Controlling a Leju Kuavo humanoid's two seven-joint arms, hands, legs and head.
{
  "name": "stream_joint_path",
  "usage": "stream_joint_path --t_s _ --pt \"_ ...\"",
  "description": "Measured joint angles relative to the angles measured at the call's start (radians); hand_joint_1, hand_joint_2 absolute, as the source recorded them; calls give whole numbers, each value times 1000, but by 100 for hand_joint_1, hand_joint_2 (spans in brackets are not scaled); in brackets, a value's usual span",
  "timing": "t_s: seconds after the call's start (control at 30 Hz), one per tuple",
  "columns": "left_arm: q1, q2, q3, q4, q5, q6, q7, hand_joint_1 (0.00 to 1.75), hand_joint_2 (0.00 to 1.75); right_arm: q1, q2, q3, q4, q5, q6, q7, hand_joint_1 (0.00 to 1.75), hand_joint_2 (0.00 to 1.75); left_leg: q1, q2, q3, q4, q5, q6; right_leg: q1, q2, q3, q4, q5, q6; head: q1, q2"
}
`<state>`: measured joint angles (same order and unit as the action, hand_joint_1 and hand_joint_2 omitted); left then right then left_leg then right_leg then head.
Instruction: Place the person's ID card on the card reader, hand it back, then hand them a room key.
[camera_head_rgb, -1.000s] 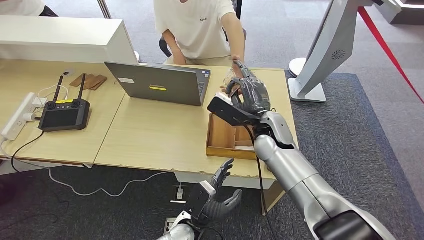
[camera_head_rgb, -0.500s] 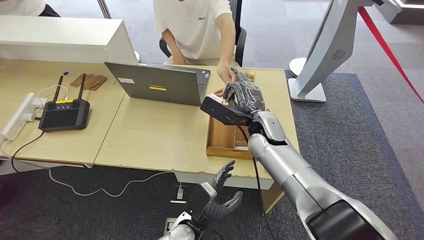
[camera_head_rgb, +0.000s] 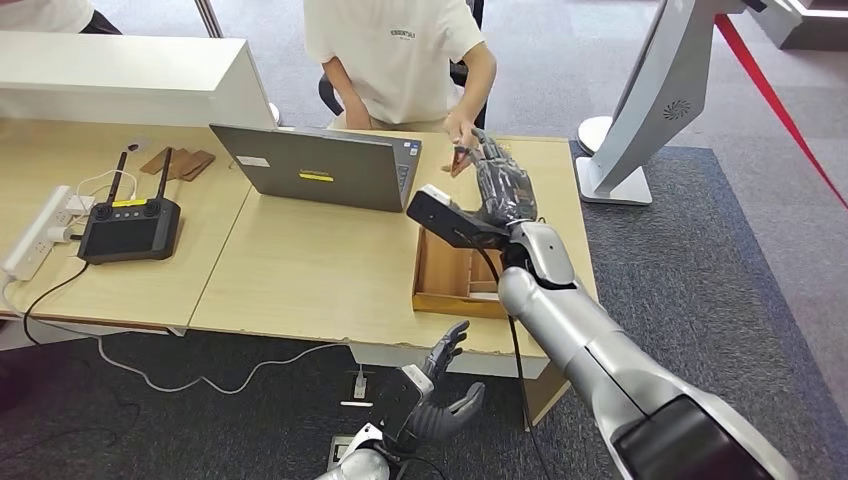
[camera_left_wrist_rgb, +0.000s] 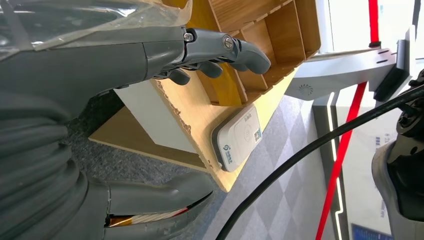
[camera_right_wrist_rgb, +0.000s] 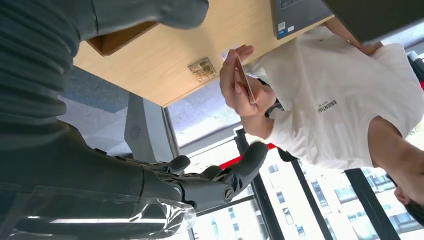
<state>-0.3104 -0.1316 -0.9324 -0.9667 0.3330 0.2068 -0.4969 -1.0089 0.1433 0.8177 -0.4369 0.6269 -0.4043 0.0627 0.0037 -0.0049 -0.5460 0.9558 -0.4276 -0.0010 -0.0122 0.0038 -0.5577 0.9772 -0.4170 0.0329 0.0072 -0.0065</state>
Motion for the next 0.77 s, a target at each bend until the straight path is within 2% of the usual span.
stream_joint_path --t_s 0.23,0.4,0.5,0.77 --pt "0 0 0 0 -1 8 7 0 175 -24 -5 3 -3 -70 -108 -62 0 175 0 0 0 0 0 0 0 0 0 0 0 0 0 0" --pt "0 0 0 0 -1 21 13 0 175 -36 -21 -13 -35 -180 -223 -158 0 175 0 0 0 0 0 0 0 0 0 0 0 0 0 0" --pt "0 0 0 0 -1 35 22 0 175 -30 -39 -34 -80 -267 -255 -212 0 175 0 0 0 0 0 0 0 0 0 0 0 0 0 0" --pt "2 3 2 -3 -3 81 37 0 175 110 -106 -80 -264 -471 -264 -272 0 175 0 0 1 0 0 0 0 0 1 0 0 0 0 0"
